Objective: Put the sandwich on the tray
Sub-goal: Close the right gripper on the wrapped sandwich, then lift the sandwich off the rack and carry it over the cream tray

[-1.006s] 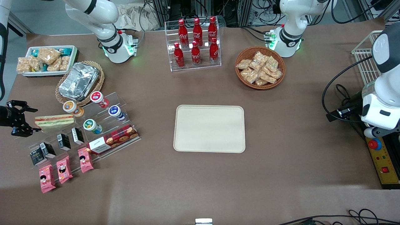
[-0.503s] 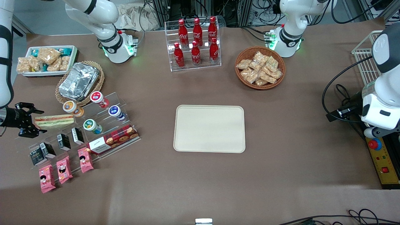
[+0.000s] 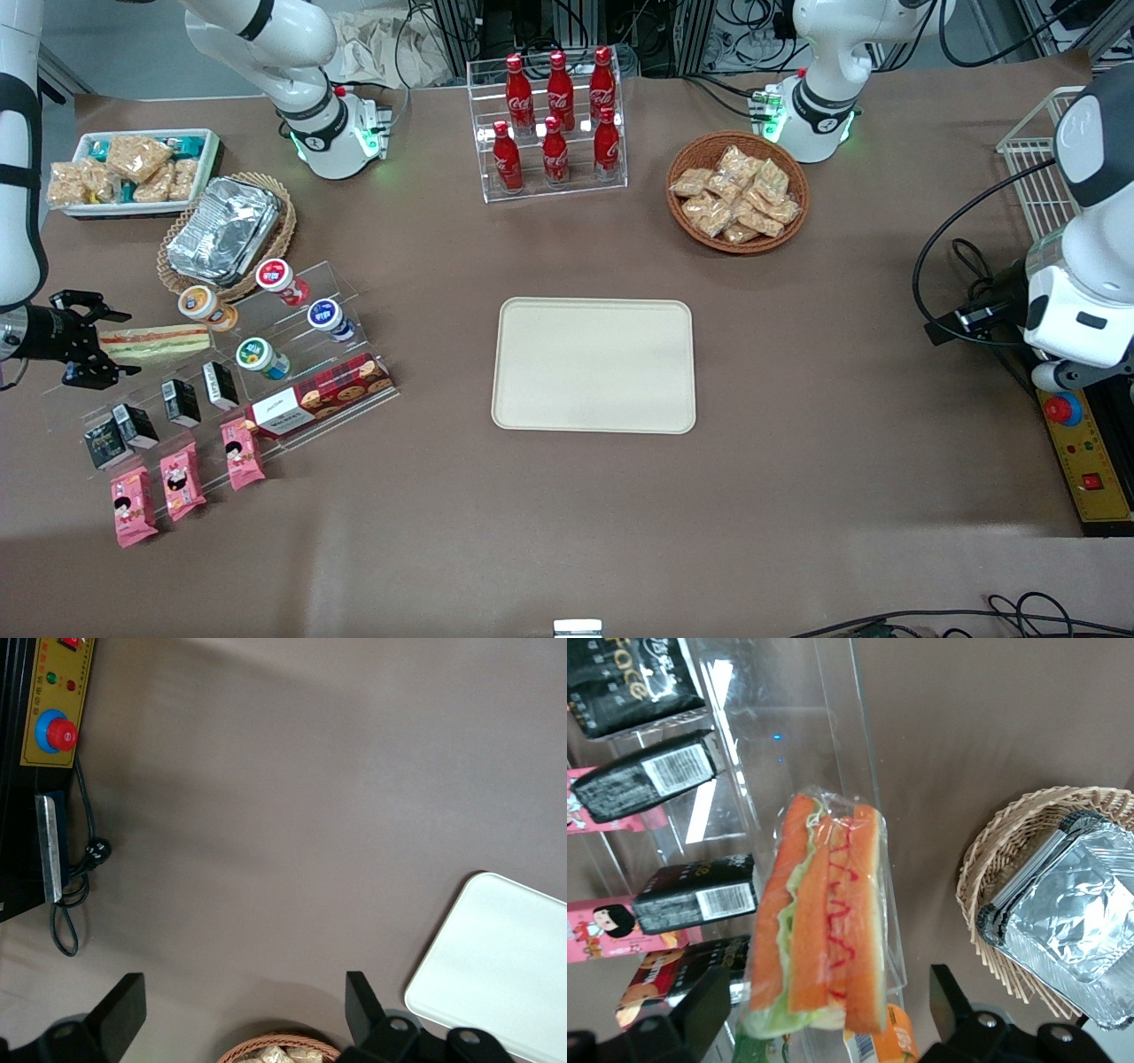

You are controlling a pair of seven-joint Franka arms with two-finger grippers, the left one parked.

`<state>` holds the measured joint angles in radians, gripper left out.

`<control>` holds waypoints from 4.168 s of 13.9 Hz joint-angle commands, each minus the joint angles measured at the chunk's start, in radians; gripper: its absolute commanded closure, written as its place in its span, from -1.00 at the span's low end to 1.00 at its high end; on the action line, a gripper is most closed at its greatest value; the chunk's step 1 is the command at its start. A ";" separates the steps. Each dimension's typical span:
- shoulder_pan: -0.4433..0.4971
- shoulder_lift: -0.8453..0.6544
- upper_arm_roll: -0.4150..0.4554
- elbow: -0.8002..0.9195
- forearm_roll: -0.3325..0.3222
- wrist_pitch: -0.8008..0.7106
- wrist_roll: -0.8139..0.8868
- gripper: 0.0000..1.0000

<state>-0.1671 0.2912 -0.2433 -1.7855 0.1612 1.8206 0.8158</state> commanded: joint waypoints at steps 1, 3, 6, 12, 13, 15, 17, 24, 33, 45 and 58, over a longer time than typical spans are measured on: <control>-0.003 -0.003 -0.002 -0.015 0.018 0.023 -0.012 -0.91; -0.002 -0.003 -0.002 -0.015 0.017 0.025 -0.010 -0.78; -0.002 -0.003 -0.002 -0.011 0.012 0.025 -0.010 -0.32; 0.000 -0.014 -0.002 0.001 -0.005 0.022 -0.021 0.27; 0.000 -0.014 -0.001 0.012 -0.005 0.022 -0.024 0.27; 0.000 -0.021 0.001 0.043 -0.005 0.009 -0.029 0.31; 0.000 -0.036 0.006 0.057 0.001 0.008 -0.040 0.55; -0.005 -0.038 0.018 0.193 0.050 -0.064 -0.073 0.70; 0.070 -0.136 0.249 0.218 0.104 -0.102 0.136 0.69; 0.437 -0.003 0.423 0.210 0.011 0.162 0.652 0.65; 0.667 0.282 0.420 0.218 -0.216 0.516 1.195 0.62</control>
<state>0.4885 0.5384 0.1817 -1.5889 -0.0264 2.3177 1.9525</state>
